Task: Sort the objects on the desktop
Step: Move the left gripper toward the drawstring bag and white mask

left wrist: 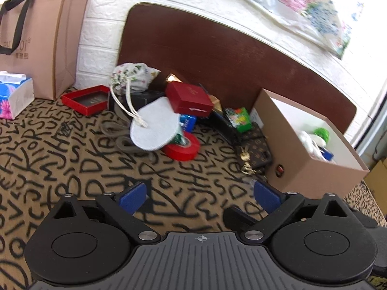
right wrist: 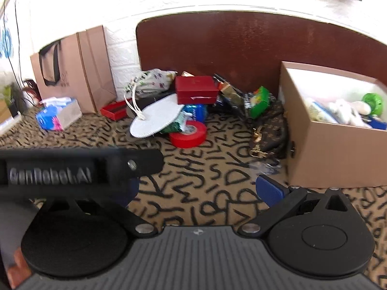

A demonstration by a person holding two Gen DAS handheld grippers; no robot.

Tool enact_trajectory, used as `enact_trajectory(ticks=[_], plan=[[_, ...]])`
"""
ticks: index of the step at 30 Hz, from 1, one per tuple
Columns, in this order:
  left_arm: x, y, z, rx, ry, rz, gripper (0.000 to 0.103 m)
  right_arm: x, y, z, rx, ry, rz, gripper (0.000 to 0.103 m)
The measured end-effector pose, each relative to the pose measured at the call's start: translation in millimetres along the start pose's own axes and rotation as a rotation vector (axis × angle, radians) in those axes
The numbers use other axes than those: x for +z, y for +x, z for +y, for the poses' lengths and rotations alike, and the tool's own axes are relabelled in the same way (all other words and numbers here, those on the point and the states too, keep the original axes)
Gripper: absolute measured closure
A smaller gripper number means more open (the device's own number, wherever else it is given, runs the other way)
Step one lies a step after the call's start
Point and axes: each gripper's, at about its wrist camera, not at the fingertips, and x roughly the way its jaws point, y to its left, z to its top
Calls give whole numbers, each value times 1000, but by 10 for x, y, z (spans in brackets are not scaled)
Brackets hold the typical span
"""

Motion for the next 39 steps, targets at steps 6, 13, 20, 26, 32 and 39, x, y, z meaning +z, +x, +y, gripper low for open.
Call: enact_trajectory(ticks=[6, 13, 20, 26, 32, 39], plan=[[228, 244, 266, 27, -4, 9, 12, 83, 318, 13, 23, 6, 4, 0], [385, 609, 515, 30, 9, 47, 20, 207, 735, 119, 66, -30, 5, 4], [494, 832, 888, 54, -46, 61, 27, 263, 1122, 309, 114, -82, 43, 19], [549, 881, 1174, 62, -86, 45, 29, 263, 1420, 426, 157, -90, 82, 31], [608, 1019, 1488, 78, -174, 51, 31, 277, 1609, 535, 168, -111, 91, 36], [702, 1167, 1613, -4, -225, 19, 39, 336, 1757, 611, 162, -132, 77, 48]])
